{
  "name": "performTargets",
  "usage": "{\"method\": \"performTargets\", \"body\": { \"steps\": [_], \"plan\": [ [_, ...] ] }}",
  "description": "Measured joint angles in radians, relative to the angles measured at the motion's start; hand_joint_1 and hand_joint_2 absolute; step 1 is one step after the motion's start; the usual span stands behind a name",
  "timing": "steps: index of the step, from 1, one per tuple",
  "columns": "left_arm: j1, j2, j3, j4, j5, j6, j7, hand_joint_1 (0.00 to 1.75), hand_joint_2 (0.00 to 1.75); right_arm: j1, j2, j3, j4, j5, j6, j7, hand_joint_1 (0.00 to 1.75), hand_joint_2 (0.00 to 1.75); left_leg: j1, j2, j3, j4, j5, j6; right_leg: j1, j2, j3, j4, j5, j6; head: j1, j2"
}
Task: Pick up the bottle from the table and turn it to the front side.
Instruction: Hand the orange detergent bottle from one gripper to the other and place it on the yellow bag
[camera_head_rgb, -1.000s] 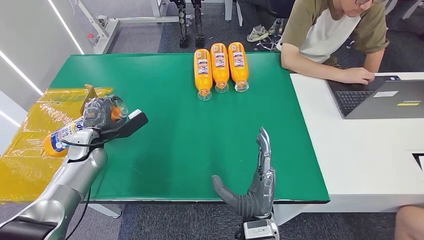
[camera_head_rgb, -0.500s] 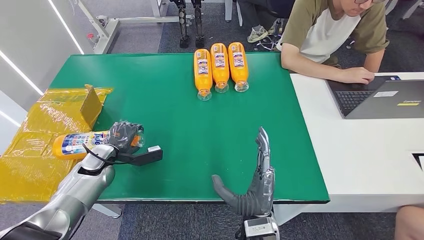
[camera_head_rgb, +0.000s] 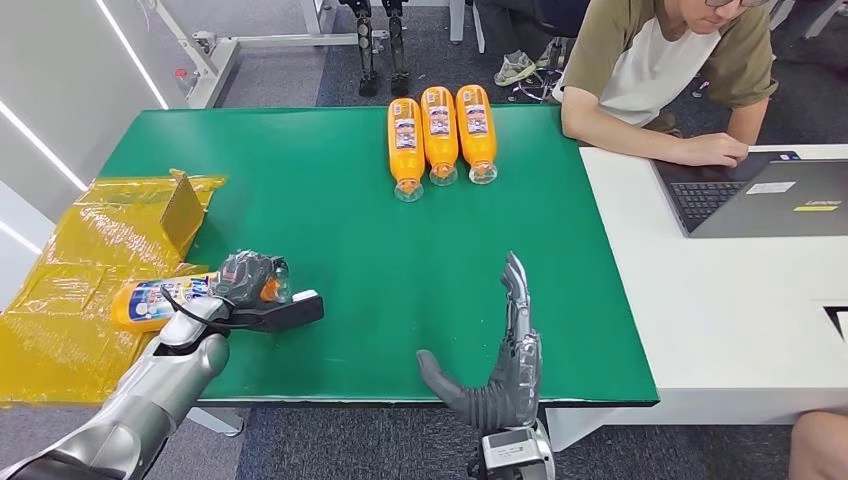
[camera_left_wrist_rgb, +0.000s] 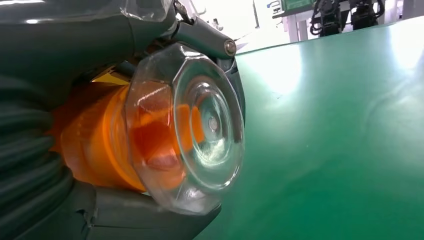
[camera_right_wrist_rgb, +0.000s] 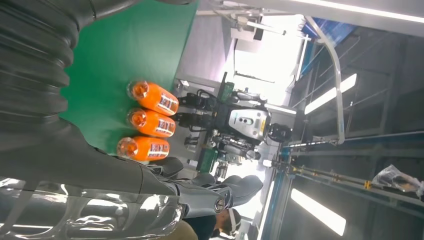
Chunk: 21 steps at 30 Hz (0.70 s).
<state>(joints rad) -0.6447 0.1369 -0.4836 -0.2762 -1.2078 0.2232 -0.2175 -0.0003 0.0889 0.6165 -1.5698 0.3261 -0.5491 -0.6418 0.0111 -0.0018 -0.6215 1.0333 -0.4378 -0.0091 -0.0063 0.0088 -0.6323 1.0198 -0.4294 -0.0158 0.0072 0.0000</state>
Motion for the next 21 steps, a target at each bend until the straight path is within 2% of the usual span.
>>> {"method": "performTargets", "body": {
  "steps": [2, 4, 6, 8, 12, 21],
  "plan": [
    [0.002, 0.000, 0.016, 0.000, 0.007, -0.005, -0.008, 1.25, 1.75, -0.002, 0.000, 0.000, 0.000, -0.004, 0.018, -0.001, 0.00, 1.75, 0.000, 0.000, 0.000, 0.000, 0.000, 0.000, 0.000, 0.000, 0.000, 0.000, 0.000, 0.000, 0.000, 0.000],
    [0.005, 0.000, 0.031, 0.000, 0.012, -0.008, -0.016, 0.81, 1.75, -0.008, 0.002, 0.000, 0.002, -0.011, 0.031, -0.004, 0.00, 1.75, 0.000, 0.000, 0.001, -0.001, 0.000, 0.000, 0.000, 0.000, 0.000, 0.001, 0.000, 0.000, 0.000, 0.000],
    [0.010, 0.000, 0.045, 0.000, 0.018, -0.014, -0.021, 0.26, 1.75, -0.014, 0.005, 0.000, 0.007, -0.018, 0.040, -0.007, 0.00, 1.75, 0.000, 0.000, 0.002, -0.001, 0.000, 0.000, 0.000, 0.000, 0.001, 0.001, 0.000, 0.000, 0.000, 0.000],
    [0.019, 0.000, 0.057, 0.000, 0.023, -0.020, -0.026, 0.03, 1.75, -0.020, 0.007, 0.000, 0.012, -0.022, 0.045, -0.010, 0.00, 1.75, 0.000, 0.000, 0.002, -0.001, 0.000, 0.000, 0.000, 0.000, 0.001, 0.001, 0.000, 0.000, 0.000, 0.000],
    [0.034, 0.000, 0.075, 0.000, 0.035, -0.056, -0.038, 0.00, 1.75, -0.029, 0.011, 0.000, 0.024, -0.030, 0.048, -0.017, 0.00, 1.75, 0.000, 0.000, 0.002, -0.001, 0.001, -0.002, 0.000, 0.000, 0.000, 0.002, 0.000, -0.001, 0.000, 0.000],
    [0.020, 0.001, 0.126, 0.000, 0.069, -0.209, -0.078, 0.00, 1.75, -0.034, 0.015, -0.001, 0.033, -0.033, 0.037, -0.019, 0.00, 1.75, 0.000, 0.000, 0.003, -0.002, 0.001, -0.002, 0.000, 0.000, 0.001, 0.002, 0.000, -0.001, 0.000, 0.000]
  ]
}}
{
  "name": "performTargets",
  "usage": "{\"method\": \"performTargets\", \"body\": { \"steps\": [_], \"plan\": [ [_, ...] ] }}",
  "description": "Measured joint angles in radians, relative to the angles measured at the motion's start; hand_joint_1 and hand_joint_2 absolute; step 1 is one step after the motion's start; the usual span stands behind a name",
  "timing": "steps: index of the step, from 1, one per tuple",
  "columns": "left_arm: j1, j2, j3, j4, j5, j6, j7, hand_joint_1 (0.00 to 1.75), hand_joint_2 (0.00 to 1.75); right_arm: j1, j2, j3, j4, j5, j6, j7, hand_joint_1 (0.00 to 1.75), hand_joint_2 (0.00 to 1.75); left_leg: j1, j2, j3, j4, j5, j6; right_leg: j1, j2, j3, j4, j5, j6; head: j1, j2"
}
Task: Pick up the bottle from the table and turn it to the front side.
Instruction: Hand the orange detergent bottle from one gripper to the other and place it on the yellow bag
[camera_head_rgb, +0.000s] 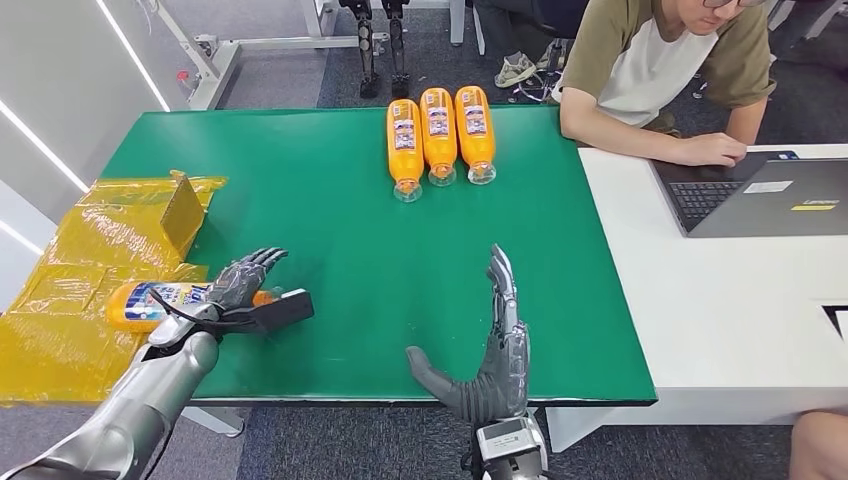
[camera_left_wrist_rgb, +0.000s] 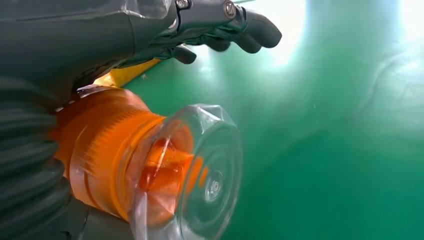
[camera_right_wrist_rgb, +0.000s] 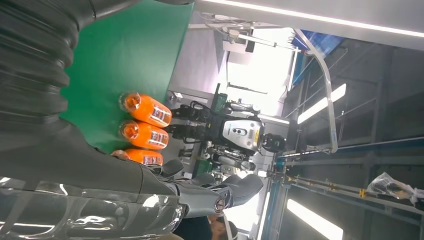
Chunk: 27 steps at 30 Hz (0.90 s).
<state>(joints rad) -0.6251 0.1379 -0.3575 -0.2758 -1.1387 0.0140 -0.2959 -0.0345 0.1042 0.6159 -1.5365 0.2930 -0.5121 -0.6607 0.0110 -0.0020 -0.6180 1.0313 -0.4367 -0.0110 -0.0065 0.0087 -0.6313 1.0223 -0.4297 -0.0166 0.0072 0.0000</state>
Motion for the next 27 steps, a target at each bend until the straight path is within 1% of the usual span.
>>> {"method": "performTargets", "body": {
  "steps": [5, 10, 14, 22, 25, 27],
  "plan": [
    [-0.007, 0.000, 0.027, 0.000, 0.022, -0.045, -0.041, 0.00, 1.75, 0.000, 0.000, -0.001, 0.001, -0.001, -0.002, 0.000, 0.00, 1.75, 0.000, 0.000, 0.001, 0.000, 0.000, -0.001, 0.000, 0.000, 0.000, 0.000, 0.000, 0.000, 0.000, 0.000],
    [-0.025, 0.007, 0.060, -0.001, 0.061, -0.086, -0.114, 0.00, 1.75, 0.000, 0.002, -0.004, 0.003, -0.002, 0.000, 0.000, 0.00, 1.75, 0.000, 0.000, 0.002, 0.000, 0.001, -0.001, 0.000, 0.000, 0.000, 0.001, 0.000, -0.001, 0.000, 0.000],
    [-0.034, 0.009, 0.067, -0.002, 0.060, -0.105, -0.166, 0.00, 1.75, 0.000, 0.004, -0.009, 0.007, -0.002, 0.001, 0.000, 0.00, 1.75, 0.000, -0.001, 0.001, 0.000, 0.002, -0.002, 0.000, 0.000, 0.000, 0.001, 0.000, -0.001, 0.000, 0.000],
    [-0.034, 0.005, 0.068, -0.003, 0.061, -0.111, -0.186, 0.00, 1.75, 0.001, 0.006, -0.012, 0.007, -0.002, 0.001, 0.000, 0.00, 1.75, 0.000, 0.000, 0.000, 0.000, 0.002, -0.002, 0.000, 0.000, -0.001, 0.000, 0.001, -0.003, 0.000, 0.000],
    [-0.037, 0.001, 0.068, -0.006, 0.069, -0.120, -0.242, 0.00, 1.75, 0.002, 0.006, -0.014, 0.007, -0.001, -0.002, 0.000, 0.00, 1.75, 0.000, 0.000, -0.001, 0.000, 0.002, -0.002, 0.000, 0.000, -0.002, 0.000, 0.001, -0.003, 0.000, 0.000],
    [-0.047, -0.005, 0.068, -0.015, 0.083, -0.145, -0.292, 0.00, 1.75, 0.003, 0.006, -0.016, 0.007, -0.001, -0.007, -0.001, 0.00, 1.75, 0.000, 0.000, -0.001, 0.000, 0.002, -0.002, 0.000, 0.000, -0.003, 0.000, 0.001, -0.003, 0.000, 0.000]
  ]
}}
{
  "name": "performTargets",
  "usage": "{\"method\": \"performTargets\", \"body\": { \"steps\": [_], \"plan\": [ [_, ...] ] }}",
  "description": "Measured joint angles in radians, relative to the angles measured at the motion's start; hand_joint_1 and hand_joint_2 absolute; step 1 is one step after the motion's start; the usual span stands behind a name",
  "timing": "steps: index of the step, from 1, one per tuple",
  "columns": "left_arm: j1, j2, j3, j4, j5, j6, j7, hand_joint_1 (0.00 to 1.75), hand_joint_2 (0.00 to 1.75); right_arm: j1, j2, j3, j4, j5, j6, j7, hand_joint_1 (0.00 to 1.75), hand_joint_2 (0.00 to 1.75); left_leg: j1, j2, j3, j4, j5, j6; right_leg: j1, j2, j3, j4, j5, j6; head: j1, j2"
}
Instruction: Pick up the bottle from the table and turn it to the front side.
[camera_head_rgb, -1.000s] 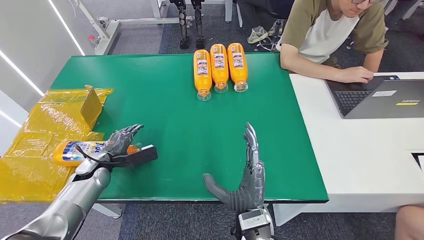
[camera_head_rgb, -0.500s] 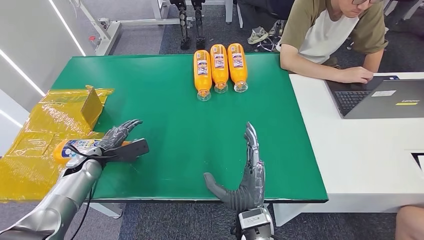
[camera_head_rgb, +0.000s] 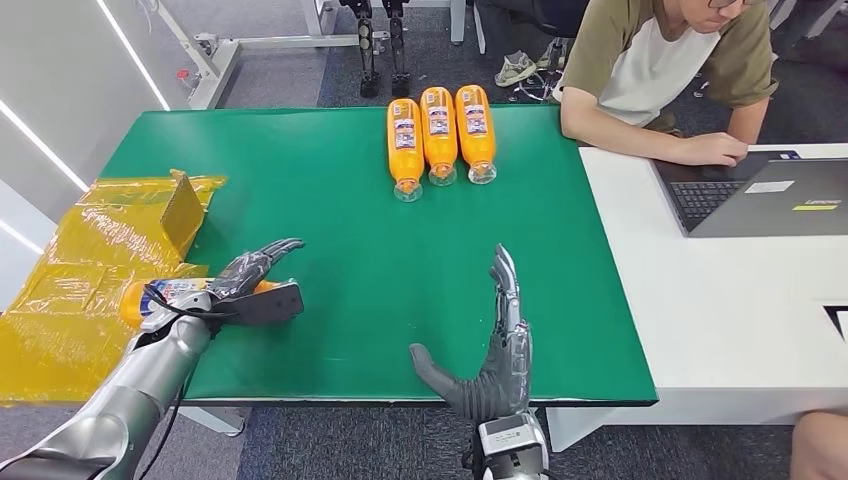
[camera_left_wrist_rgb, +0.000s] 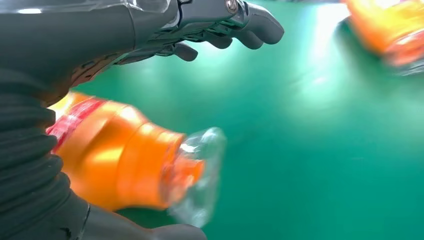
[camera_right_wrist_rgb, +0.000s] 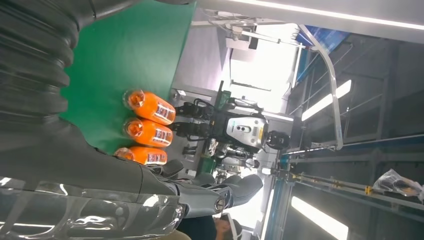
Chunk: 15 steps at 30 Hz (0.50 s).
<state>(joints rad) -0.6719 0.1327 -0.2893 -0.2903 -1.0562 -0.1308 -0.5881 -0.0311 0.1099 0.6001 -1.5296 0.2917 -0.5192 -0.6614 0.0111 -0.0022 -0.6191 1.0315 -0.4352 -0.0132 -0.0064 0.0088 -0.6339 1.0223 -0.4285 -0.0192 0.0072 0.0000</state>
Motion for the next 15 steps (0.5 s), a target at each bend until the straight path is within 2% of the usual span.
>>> {"method": "performTargets", "body": {
  "steps": [5, 9, 12, 15],
  "plan": [
    [-0.037, -0.004, 0.000, -0.038, 0.071, -0.169, -0.091, 0.00, 1.75, 0.011, 0.000, -0.006, -0.004, 0.001, -0.022, 0.000, 0.00, 1.75, 0.000, 0.001, 0.000, 0.000, 0.000, 0.000, 0.000, 0.001, 0.000, 0.000, 0.000, 0.000, 0.000, 0.000],
    [-0.043, 0.004, -0.016, -0.096, 0.216, -0.290, -0.111, 0.00, 1.75, 0.023, 0.000, -0.014, -0.012, 0.001, -0.036, -0.002, 0.00, 1.75, 0.000, 0.001, 0.000, 0.000, 0.000, 0.000, 0.000, 0.001, 0.000, 0.000, 0.000, 0.000, 0.000, 0.000],
    [-0.052, 0.012, -0.064, -0.153, 0.382, -0.325, -0.113, 0.00, 1.75, 0.031, 0.000, -0.019, -0.020, 0.003, -0.047, -0.004, 0.00, 1.75, 0.000, 0.000, 0.000, 0.000, 0.000, 0.000, 0.000, 0.000, 0.000, 0.000, 0.000, 0.000, 0.000, 0.000],
    [-0.075, 0.017, -0.123, -0.197, 0.510, -0.293, -0.113, 0.00, 1.75, 0.039, -0.001, -0.024, -0.030, 0.015, -0.052, -0.003, 0.00, 1.75, 0.000, 0.000, 0.000, 0.000, 0.000, 0.000, 0.000, 0.000, -0.001, 0.000, 0.000, 0.000, 0.000, 0.000]
  ]
}}
